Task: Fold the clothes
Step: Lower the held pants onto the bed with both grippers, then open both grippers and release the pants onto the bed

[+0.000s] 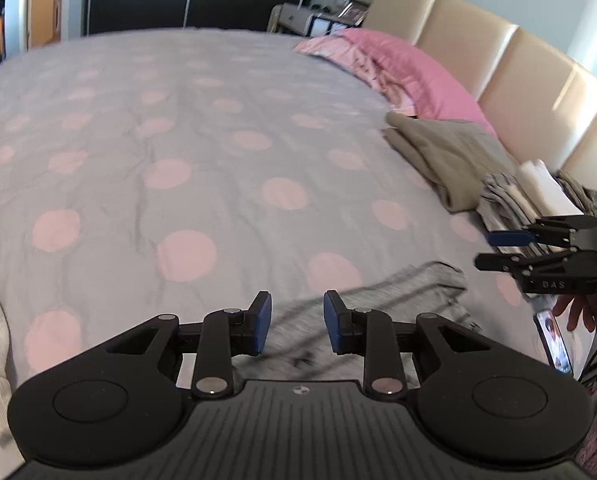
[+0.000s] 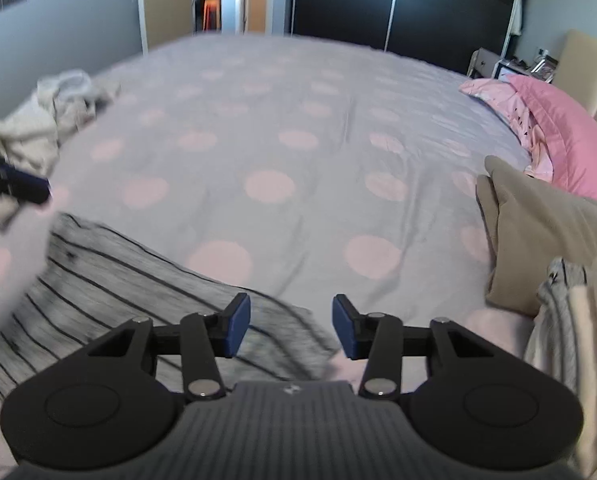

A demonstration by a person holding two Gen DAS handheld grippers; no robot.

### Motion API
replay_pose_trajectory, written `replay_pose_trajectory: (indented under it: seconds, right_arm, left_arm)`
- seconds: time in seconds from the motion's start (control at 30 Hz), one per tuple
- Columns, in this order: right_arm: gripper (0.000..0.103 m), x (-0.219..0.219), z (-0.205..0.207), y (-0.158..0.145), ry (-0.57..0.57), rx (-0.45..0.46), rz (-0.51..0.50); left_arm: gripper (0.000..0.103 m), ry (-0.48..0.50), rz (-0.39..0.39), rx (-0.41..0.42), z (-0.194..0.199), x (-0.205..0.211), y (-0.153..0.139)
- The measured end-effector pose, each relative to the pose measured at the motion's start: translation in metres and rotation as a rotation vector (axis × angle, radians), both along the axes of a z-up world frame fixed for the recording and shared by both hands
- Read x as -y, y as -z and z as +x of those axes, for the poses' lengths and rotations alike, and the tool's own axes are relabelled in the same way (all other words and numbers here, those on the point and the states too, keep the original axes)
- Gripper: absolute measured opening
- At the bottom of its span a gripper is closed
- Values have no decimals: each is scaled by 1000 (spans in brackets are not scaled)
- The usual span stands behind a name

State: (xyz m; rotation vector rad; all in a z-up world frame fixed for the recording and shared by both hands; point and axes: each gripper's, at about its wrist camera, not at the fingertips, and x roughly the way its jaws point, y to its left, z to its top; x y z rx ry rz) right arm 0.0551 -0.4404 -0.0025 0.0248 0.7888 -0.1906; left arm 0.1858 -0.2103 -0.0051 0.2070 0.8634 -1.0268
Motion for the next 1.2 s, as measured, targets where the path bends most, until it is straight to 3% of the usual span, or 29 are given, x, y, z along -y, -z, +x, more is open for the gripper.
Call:
replay_pose_trajectory:
  seconds: [0.03,0.1,0.2,0.4,0.57,0.73,0.87,1.0,1.07,1.2]
  right_arm:
    - [43,-7,-3,1,1,17,6]
    - [29,-17,-4,5,-1,46,23]
    - [20,-28,4,13,4,58,40]
    - [16,-37,40,40,11,19,156]
    - [15,-33,69,79,32,-79,185]
    - [15,-27,80,99,25,-111,201]
    - [14,-28,82,98,41,-113,197]
    - [21,-26,68,71,34,-68,211]
    - [27,-24,49,53,7,-35,206]
    - [28,-29,8,33,-19,-27,210]
  left_arm:
    - [25,10,-6,14,-10,4,2]
    - [25,31,-15,46,-30,12,6]
    - [25,16,-22,25,-38,31,21]
    - [25,-48,1,-72,-14,55,60]
    - [22,-102,77,-142,6,64,96]
    - [20,-115,83,-219,20,60,118]
    - [19,-122,84,-209,17,60,112]
    - [20,-174,33,-235,14,44,84]
    - [20,-178,22,-192,5,31,66]
    - [20,-145,36,-135,-26,10,46]
